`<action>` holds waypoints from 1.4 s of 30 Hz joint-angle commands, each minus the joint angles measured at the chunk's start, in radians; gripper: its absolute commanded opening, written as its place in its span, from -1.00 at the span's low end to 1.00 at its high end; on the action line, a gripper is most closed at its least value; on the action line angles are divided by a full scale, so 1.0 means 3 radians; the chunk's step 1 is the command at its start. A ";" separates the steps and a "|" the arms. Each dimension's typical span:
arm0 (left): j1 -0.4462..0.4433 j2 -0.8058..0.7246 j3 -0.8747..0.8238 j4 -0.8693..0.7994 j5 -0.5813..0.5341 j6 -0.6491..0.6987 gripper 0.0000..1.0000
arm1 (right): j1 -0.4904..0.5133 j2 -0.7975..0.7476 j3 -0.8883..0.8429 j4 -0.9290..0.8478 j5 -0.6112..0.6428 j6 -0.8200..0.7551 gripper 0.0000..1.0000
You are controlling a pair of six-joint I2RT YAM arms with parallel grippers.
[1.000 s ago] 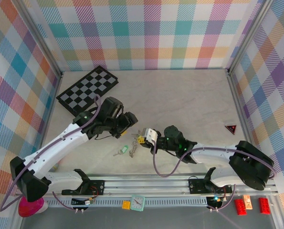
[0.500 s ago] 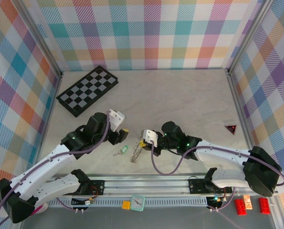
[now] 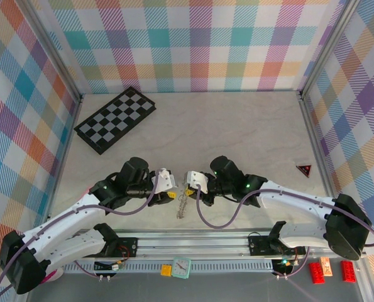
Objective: Put the keys on the keyring
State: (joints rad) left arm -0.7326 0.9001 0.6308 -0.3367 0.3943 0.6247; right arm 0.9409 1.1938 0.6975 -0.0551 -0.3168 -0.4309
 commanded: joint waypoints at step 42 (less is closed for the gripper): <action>-0.0017 0.0277 -0.0683 0.2544 0.0973 -0.1175 -1.00 | -0.0192 -0.0622 -0.0513 0.0791 0.0074 0.0387 -0.45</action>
State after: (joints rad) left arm -0.7326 0.9871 0.4278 0.3431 0.6270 0.2764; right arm 0.8890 1.0035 0.5243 0.1520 -0.3210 -0.3214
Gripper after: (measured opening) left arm 0.045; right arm 0.273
